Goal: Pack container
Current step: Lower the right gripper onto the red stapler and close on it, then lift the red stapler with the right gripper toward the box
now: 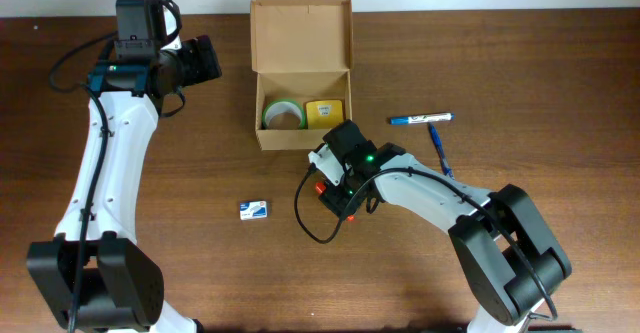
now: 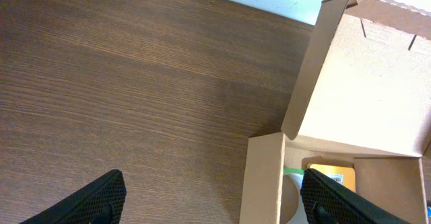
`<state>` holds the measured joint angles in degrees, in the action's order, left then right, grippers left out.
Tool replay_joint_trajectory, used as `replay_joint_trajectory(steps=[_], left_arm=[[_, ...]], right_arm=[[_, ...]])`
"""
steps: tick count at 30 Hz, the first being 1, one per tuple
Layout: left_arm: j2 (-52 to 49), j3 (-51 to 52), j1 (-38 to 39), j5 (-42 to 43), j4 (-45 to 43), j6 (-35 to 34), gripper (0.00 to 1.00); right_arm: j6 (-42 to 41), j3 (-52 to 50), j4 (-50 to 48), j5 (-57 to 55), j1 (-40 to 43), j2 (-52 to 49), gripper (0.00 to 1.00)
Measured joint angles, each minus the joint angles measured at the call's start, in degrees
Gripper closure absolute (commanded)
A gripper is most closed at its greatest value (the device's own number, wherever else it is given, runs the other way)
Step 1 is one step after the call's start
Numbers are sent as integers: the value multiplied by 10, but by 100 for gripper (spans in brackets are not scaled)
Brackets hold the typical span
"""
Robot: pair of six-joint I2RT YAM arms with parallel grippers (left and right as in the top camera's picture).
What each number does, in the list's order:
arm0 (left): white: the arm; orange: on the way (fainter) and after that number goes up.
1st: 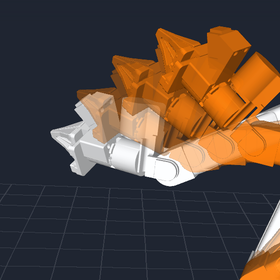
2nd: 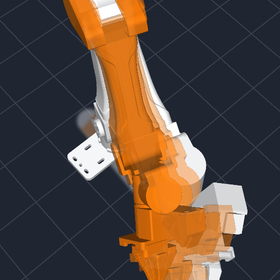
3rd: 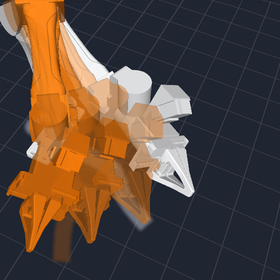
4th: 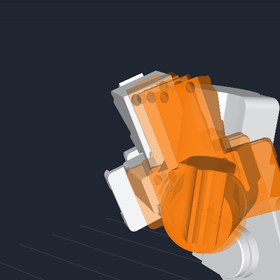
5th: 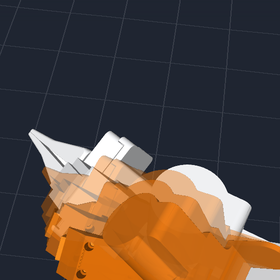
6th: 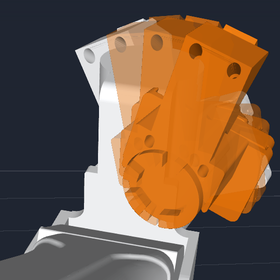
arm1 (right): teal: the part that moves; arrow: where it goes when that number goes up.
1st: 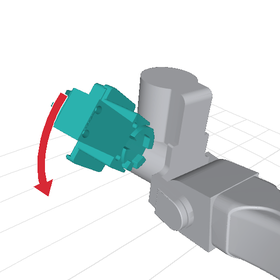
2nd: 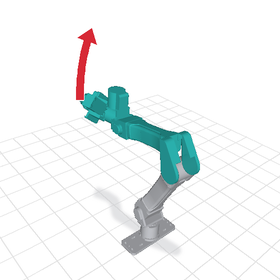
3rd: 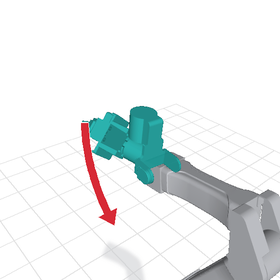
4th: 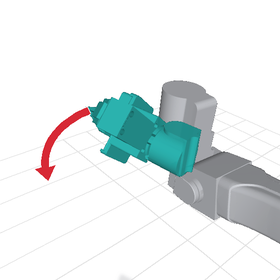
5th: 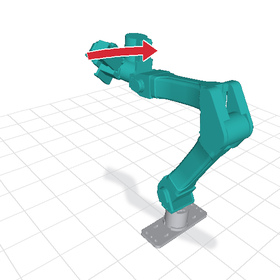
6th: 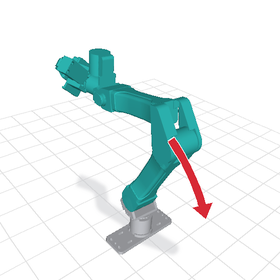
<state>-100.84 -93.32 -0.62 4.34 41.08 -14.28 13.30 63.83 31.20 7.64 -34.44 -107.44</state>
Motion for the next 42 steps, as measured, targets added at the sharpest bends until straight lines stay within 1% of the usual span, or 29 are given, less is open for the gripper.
replay_joint_trajectory(steps=[6,12,15,18,21,24,25,31,35,38,40,42], left_arm=[[0,0,0,0,-2,0,17],[0,0,0,0,-2,0,17],[0,0,0,0,-2,0,17],[0,0,0,0,-2,0,17],[0,0,0,0,-2,0,17],[0,0,0,0,-2,0,17],[0,0,0,0,-2,0,17],[0,0,0,2,-2,0,17],[0,0,0,2,-2,0,17],[0,0,0,2,-2,0,17],[0,0,0,2,-2,0,17],[0,0,0,2,-2,1,17]], right_arm=[[2,0,1,5,0,0,57],[3,0,6,9,0,0,78],[2,0,9,11,0,0,85],[3,5,20,12,0,0,96],[2,16,52,14,0,0,96],[1,40,116,18,0,0,96],[2,62,147,22,0,0,96],[2,189,224,29,0,0,96],[7,274,248,30,0,0,96],[16,311,252,30,0,1,96],[35,336,240,31,0,4,96],[52,345,205,25,0,10,96]])
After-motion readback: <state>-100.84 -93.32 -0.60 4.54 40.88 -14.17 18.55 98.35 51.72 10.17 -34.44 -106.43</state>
